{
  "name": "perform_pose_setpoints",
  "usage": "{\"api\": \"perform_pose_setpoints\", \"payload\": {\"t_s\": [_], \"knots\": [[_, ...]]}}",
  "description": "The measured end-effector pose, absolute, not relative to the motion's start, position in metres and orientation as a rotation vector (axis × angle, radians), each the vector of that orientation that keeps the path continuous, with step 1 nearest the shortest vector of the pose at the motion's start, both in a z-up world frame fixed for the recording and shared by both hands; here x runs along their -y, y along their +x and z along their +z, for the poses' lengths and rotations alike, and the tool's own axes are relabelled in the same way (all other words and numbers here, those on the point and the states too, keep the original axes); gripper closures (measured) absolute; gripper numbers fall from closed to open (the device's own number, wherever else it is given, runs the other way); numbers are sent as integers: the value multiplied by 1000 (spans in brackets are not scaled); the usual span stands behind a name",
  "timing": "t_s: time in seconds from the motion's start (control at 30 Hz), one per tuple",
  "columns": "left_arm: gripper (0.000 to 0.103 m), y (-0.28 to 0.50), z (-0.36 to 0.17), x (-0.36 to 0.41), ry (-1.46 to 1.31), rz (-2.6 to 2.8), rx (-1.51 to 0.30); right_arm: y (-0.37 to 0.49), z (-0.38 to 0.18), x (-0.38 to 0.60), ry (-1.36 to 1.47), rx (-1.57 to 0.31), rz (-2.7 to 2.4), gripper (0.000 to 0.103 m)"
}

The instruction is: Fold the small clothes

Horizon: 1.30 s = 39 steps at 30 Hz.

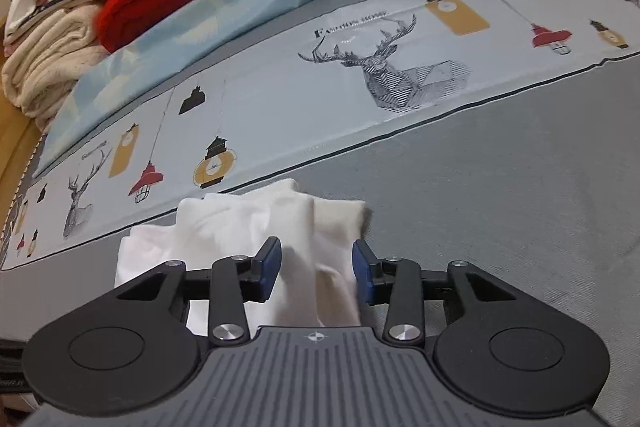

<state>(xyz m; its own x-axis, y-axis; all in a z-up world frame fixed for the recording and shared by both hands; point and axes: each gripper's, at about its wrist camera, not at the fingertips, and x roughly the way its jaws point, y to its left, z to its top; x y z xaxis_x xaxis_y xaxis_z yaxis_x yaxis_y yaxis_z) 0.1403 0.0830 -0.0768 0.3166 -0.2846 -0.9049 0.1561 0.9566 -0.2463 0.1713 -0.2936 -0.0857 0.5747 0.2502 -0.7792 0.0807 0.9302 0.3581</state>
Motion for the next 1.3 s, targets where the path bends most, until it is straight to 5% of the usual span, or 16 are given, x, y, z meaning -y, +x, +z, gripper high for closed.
{"api": "perform_pose_setpoints", "payload": {"t_s": [0.07, 0.1, 0.13, 0.3, 0.43, 0.6, 0.77, 0.9, 1.0, 1.07, 1.13, 1.2, 1.3], "knots": [[74, 143, -75, -86, -120, -287, -1215, 180, -91, 289, 391, -973, 95, 62], [74, 144, -74, -87, -119, -285, -1215, 184, -94, 286, 397, -976, 95, 70], [74, 145, -74, -88, -122, -283, -1215, 188, -96, 284, 410, -978, 113, 99], [74, 147, -71, -86, -142, -295, -1201, 179, -67, 287, 357, -700, -57, 100], [74, 148, -70, -78, -152, -321, -1192, 190, -100, 305, 439, -924, -159, 94], [74, 147, -68, -59, -156, -398, -1187, 168, -71, 309, 302, -795, -122, 71], [74, 136, -79, -27, -78, -517, -1242, 130, -55, 303, 291, -792, 203, 71], [74, 128, -109, -5, 140, -537, -1333, 122, -80, 286, 88, -1018, 368, 72], [74, 124, -118, -4, 183, -510, -1379, 123, -110, 294, -20, -1187, 253, 48], [73, 125, -111, -8, 148, -513, -1369, 127, -104, 308, 99, -1173, 234, 48], [66, 130, -100, -18, 56, -497, -1329, 127, -97, 317, 145, -1146, 202, 50], [37, 138, -88, -32, -66, -461, -1264, 126, -87, 321, 191, -1071, 194, 49], [24, 150, -85, -51, -232, -350, -1201, 133, -87, 330, 297, -1041, 183, 46]]}}
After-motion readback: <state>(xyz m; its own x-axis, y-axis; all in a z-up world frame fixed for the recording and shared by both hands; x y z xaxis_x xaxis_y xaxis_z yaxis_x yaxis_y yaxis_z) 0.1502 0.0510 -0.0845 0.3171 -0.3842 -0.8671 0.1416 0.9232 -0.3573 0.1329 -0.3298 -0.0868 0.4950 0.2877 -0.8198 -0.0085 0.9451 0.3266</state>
